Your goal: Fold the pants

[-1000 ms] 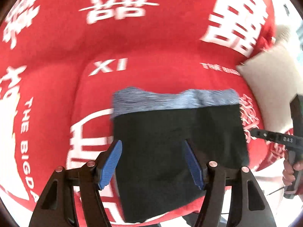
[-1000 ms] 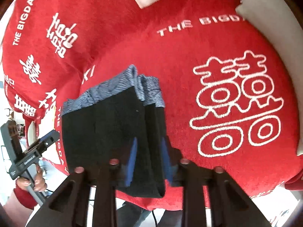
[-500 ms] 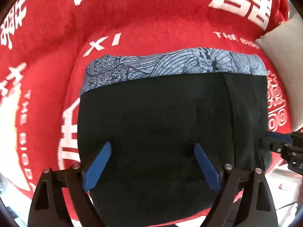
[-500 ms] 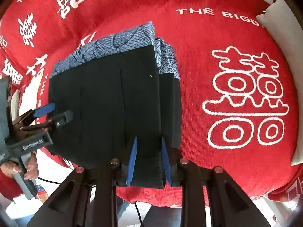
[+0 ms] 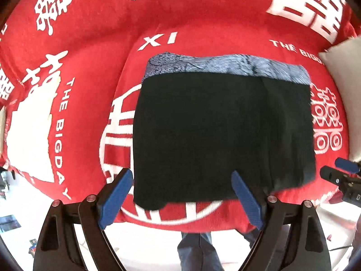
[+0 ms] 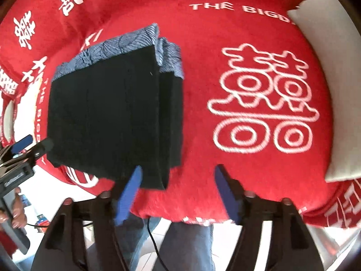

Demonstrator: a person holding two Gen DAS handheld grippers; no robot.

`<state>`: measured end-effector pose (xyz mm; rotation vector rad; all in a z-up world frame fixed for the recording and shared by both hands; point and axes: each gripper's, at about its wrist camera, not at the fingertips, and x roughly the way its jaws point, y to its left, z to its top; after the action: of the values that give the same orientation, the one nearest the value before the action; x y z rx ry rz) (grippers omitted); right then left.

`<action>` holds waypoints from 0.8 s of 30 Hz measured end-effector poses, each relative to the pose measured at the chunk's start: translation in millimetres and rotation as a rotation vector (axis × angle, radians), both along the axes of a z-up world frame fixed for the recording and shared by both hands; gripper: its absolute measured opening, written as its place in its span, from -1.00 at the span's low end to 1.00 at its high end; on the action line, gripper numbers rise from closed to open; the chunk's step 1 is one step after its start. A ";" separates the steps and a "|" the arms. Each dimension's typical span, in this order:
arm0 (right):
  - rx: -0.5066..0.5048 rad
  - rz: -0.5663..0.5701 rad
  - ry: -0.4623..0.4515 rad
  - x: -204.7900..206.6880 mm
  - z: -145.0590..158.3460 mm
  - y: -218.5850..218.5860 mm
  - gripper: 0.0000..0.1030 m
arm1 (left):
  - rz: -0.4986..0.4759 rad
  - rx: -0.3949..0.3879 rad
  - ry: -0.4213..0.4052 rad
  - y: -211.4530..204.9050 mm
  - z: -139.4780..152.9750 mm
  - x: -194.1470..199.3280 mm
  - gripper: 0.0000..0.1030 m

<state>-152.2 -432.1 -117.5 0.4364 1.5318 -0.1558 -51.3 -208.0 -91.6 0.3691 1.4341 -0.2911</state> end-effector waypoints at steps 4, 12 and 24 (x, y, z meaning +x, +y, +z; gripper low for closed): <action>-0.044 -0.013 -0.005 -12.8 19.1 16.6 0.58 | -0.037 -0.008 0.004 3.4 17.6 -15.3 0.75; -0.078 -0.066 -0.095 -18.3 66.7 56.6 1.00 | -0.092 -0.062 0.019 20.9 47.0 -30.9 1.00; -0.154 -0.087 -0.083 -17.0 112.3 99.5 1.00 | -0.105 -0.088 -0.023 54.7 83.6 -38.9 1.00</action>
<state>-169.1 -332.6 -5.3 0.3816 1.4085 -0.3175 -90.2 -153.3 -8.0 0.3752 1.3770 -0.4327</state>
